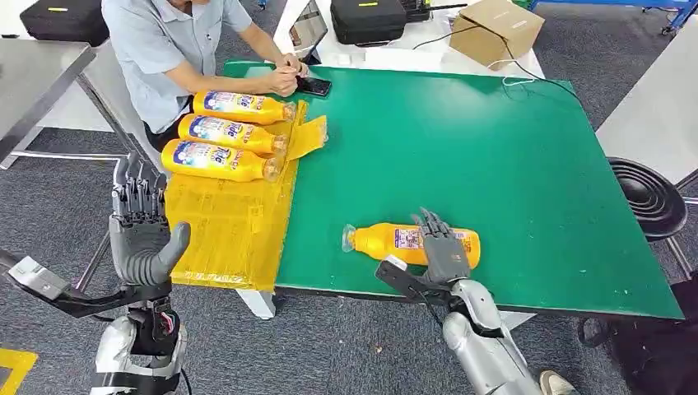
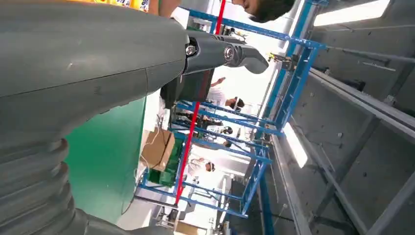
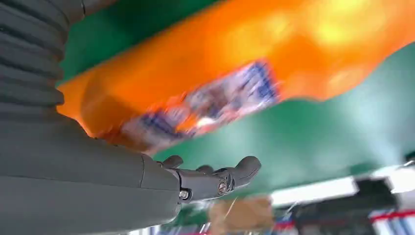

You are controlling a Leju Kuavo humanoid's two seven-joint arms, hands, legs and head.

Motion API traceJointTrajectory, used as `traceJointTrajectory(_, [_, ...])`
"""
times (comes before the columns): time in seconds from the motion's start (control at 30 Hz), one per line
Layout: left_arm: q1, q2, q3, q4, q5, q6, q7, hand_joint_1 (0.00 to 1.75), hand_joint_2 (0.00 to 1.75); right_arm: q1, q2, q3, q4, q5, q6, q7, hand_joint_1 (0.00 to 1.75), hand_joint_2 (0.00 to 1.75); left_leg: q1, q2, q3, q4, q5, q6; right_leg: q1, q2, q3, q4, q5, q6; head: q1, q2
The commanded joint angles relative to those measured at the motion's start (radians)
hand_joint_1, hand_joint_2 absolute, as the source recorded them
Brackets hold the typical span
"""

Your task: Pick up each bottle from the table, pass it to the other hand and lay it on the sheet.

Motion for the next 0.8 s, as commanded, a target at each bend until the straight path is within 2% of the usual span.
traceJointTrajectory(0.03, [-0.001,0.007,0.021,0.025,-0.008,0.002,0.007,0.00,1.75,0.004,-0.040,0.024,-0.053,0.149,-0.057,0.100,0.00,1.75,0.001,0.001,0.003,-0.001,-0.001,-0.001,0.001,-0.001,0.003,-0.001,-0.001,-0.002,0.000,0.000])
traceJointTrajectory(0.37, [0.020,0.000,0.043,0.010,-0.003,-0.018,0.013,0.00,1.75,0.034,-0.031,0.017,-0.066,0.208,0.001,0.137,0.00,1.75,0.001,0.000,0.002,0.000,-0.001,-0.001,0.001,0.000,0.002,-0.001,-0.001,-0.002,0.000,0.000])
traceJointTrajectory(0.67, [0.002,0.000,0.038,0.039,0.009,-0.028,0.029,0.00,1.75,0.016,-0.027,-0.032,0.070,0.165,0.024,0.132,0.00,1.75,0.000,0.000,0.003,-0.001,0.000,-0.001,0.001,-0.001,0.003,-0.001,0.000,-0.002,0.000,0.000])
traceJointTrajectory(0.73, [-0.004,0.002,0.034,0.046,0.014,-0.029,0.032,0.00,1.75,0.004,-0.027,-0.047,0.105,0.149,0.020,0.120,0.00,1.75,0.000,0.000,0.003,-0.001,0.000,-0.001,0.001,-0.001,0.003,-0.001,0.000,-0.002,0.000,0.000])
traceJointTrajectory(0.77, [-0.015,0.007,0.026,0.055,0.019,-0.033,0.033,0.00,1.75,0.006,-0.013,-0.103,0.107,0.057,-0.029,0.047,0.00,1.75,0.001,-0.001,0.004,-0.001,0.000,-0.001,0.001,-0.002,0.004,-0.002,-0.001,-0.002,0.000,0.000])
traceJointTrajectory(0.8, [-0.022,0.009,0.018,0.062,0.023,-0.034,0.032,0.00,1.75,-0.011,-0.017,-0.110,0.148,0.041,-0.040,0.021,0.00,1.75,0.000,-0.001,0.003,-0.001,0.000,-0.001,0.001,-0.002,0.003,-0.001,0.000,-0.001,0.000,0.000])
